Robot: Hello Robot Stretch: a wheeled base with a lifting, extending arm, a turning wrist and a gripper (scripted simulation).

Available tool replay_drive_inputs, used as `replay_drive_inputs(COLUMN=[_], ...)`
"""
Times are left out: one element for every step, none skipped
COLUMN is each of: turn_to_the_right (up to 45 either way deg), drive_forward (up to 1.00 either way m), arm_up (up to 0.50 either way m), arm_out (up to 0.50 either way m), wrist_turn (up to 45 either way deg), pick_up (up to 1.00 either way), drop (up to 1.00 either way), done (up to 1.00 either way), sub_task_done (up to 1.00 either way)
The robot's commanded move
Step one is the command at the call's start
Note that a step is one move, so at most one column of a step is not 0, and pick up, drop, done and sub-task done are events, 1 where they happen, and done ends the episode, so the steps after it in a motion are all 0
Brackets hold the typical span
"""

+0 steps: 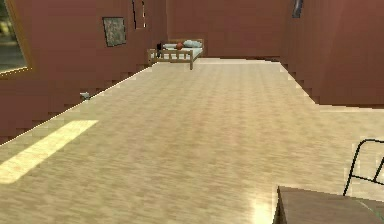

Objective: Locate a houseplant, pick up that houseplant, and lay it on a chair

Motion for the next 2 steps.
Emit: replay_drive_inputs(turn_to_the_right=[0.0,0.0], drive_forward=[0.0,0.0], arm_up=[0.0,0.0], arm_out=[0.0,-0.18], wrist_turn=[-18.0,0.0], pick_up=[0.0,0.0], drop=[0.0,0.0], done=[0.0,0.0], sub_task_done=[0.0,0.0])
